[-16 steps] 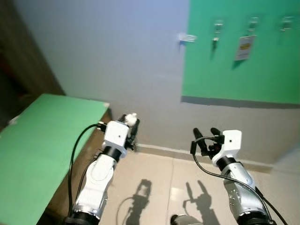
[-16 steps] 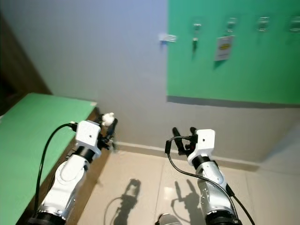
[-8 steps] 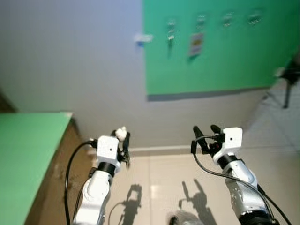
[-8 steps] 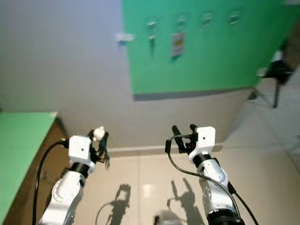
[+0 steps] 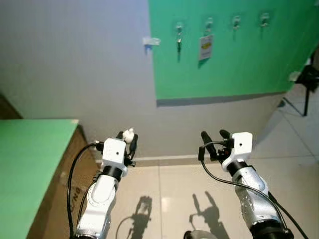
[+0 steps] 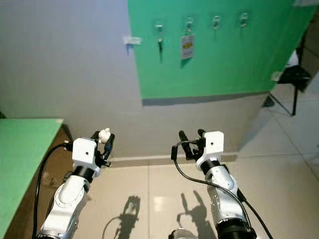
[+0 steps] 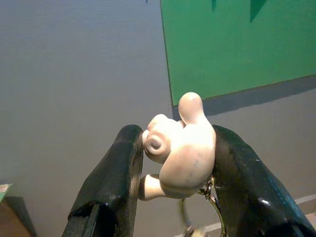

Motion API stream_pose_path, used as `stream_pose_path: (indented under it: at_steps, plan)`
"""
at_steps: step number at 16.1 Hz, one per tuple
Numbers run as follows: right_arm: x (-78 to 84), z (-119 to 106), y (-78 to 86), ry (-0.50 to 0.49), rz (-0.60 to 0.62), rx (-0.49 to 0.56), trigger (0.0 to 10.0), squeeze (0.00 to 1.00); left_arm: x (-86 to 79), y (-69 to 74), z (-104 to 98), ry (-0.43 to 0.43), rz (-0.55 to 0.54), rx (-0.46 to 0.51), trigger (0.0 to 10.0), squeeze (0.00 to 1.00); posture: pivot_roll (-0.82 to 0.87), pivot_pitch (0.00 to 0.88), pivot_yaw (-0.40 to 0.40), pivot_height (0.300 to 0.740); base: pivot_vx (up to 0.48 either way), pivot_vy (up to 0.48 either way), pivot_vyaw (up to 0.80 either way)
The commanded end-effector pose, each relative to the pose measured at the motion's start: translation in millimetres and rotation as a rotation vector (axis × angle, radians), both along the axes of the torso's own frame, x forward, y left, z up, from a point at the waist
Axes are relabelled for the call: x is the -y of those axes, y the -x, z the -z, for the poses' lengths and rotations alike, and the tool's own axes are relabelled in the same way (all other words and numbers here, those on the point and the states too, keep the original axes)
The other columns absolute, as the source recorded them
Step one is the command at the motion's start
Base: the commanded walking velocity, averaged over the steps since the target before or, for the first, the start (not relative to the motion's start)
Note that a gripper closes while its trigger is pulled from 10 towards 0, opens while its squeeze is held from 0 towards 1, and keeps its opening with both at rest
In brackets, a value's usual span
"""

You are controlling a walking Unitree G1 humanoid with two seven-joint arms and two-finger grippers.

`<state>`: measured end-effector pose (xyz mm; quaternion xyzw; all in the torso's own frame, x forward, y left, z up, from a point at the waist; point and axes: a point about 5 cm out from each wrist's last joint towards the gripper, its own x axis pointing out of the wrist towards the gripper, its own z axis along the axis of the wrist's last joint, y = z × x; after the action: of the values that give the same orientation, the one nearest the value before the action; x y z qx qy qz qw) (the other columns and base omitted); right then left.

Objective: Hang keys on a hook

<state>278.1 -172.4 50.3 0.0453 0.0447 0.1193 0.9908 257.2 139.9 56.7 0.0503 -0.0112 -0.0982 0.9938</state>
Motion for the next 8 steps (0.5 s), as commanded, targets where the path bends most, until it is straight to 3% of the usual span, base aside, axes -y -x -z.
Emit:
stream_pose_path:
  at_steps: [1, 8]
  plan:
    - [-1.1, -0.6, 0.5, 0.013, 0.000, 0.006, 10.0, 0.00, 2.6, -1.9, -5.6, -0.011, 0.017, 0.023, 0.0, 0.00, -0.20, 0.000, 0.080, 0.740, 0.000, 0.000, 0.00]
    - [-1.7, -1.0, -0.3, 0.009, -0.005, 0.006, 10.0, 0.00, 1.7, -2.3, -7.5, -0.029, 0.021, 0.036, 0.0, 0.00, -0.20, 0.000, 0.076, 0.740, 0.000, 0.000, 0.00]
